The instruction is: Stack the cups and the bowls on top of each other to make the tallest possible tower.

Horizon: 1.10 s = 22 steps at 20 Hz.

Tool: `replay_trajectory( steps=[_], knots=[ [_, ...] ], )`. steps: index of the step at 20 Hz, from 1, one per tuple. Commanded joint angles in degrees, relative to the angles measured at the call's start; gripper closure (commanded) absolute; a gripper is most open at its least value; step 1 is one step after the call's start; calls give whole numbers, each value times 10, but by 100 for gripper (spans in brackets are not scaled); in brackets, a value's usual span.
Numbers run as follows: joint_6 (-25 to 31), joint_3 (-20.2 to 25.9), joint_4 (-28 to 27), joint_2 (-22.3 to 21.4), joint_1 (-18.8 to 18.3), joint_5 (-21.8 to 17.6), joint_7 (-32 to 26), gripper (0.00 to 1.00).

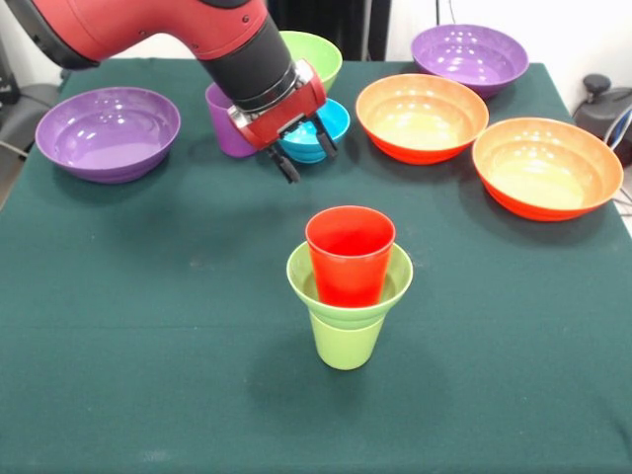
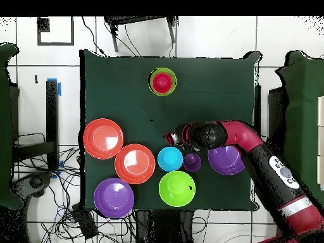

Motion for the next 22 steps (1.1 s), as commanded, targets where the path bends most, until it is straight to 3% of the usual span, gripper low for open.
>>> replay_trajectory(
  steps=[1, 22],
  knots=[
    [60, 0, -44, 5, 7, -5, -214, 0],
    [101, -1, -64, 14, -2, 9, -266, 0]
  ],
)
